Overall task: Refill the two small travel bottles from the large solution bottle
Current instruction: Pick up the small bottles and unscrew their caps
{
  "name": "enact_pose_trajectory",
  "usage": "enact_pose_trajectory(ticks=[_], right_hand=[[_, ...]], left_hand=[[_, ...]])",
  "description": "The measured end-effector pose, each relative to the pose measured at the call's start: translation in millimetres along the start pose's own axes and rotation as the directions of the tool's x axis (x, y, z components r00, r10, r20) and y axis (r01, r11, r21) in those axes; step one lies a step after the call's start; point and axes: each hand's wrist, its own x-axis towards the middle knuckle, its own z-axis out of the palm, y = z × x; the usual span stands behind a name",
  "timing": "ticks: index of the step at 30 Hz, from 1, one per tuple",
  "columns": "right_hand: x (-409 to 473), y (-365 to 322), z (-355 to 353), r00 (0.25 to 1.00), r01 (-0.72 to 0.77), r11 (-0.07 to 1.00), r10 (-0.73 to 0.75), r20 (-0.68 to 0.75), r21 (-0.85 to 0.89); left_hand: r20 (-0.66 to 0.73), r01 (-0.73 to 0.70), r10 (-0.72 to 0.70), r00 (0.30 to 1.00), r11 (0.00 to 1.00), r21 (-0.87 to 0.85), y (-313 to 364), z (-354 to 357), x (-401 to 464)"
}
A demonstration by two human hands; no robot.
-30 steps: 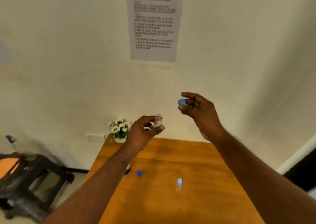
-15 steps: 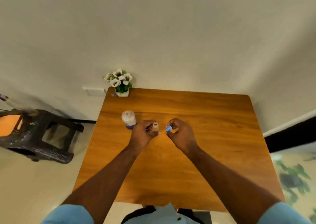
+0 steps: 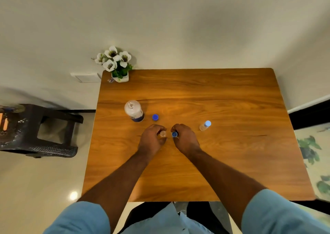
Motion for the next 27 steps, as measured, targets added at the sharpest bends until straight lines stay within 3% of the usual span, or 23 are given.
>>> enact_pose_trajectory(ticks=[18, 23, 27], right_hand=[[-2.2, 8.3, 18.1, 0.999, 0.015, 0.998, -0.013, 0.037, -0.06], [-17.0, 13.3, -10.9, 0.997, 0.079, 0.997, -0.079, 0.013, 0.012], [-32.1, 22.4, -50.5, 0.982, 0.107, 0.991, -0.091, -0.168, 0.086]], left_hand=[[0.101, 0.009, -0.019, 0.995, 0.994, 0.105, -22.1, 5.8, 3.0], [0.025, -0.129, 0.128, 0.992, 0.989, 0.077, 10.2, -0.6, 0.9], [-0.041, -0.225, 0.227, 0.973, 0.973, 0.05, 56.9, 8.0, 7.5]])
